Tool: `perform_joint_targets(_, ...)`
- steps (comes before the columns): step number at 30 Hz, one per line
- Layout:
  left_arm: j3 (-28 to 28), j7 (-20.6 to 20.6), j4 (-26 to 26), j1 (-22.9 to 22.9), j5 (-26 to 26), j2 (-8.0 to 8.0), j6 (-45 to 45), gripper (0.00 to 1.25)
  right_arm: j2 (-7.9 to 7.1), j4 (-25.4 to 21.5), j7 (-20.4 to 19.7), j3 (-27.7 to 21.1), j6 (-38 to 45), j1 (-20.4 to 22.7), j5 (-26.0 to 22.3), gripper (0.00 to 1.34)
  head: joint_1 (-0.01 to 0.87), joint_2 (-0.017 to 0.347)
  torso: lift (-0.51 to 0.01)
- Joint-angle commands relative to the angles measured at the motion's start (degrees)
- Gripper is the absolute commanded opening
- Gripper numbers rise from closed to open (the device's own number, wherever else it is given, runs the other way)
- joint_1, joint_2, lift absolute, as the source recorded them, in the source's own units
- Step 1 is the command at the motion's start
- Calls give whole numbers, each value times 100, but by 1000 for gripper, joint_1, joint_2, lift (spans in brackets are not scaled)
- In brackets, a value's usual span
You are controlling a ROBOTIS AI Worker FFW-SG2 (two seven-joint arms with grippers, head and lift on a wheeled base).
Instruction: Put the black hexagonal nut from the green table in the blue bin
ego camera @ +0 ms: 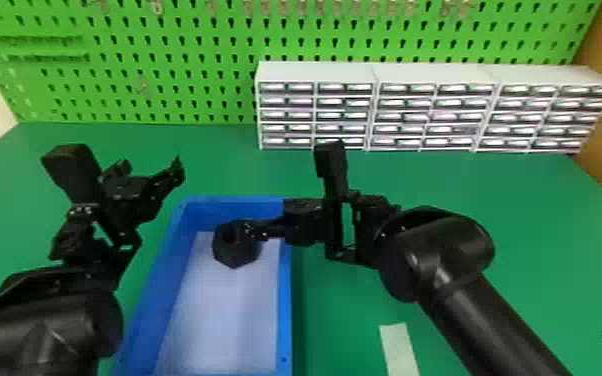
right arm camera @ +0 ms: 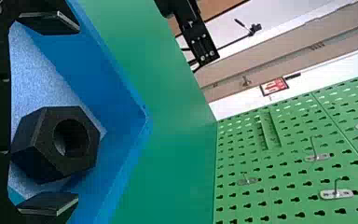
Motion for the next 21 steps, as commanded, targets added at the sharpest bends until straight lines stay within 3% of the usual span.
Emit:
perform_joint_targets(1, 8, 0, 0, 9, 0, -15, 2, 1003, 15, -22, 0, -133, 1, 34, 105, 1290, 686, 51, -97)
perform_joint_targets(21, 8, 0, 0, 18, 0, -15, 2, 1003, -2, -409, 0, -1364, 98, 333, 773, 1279, 686, 51, -97)
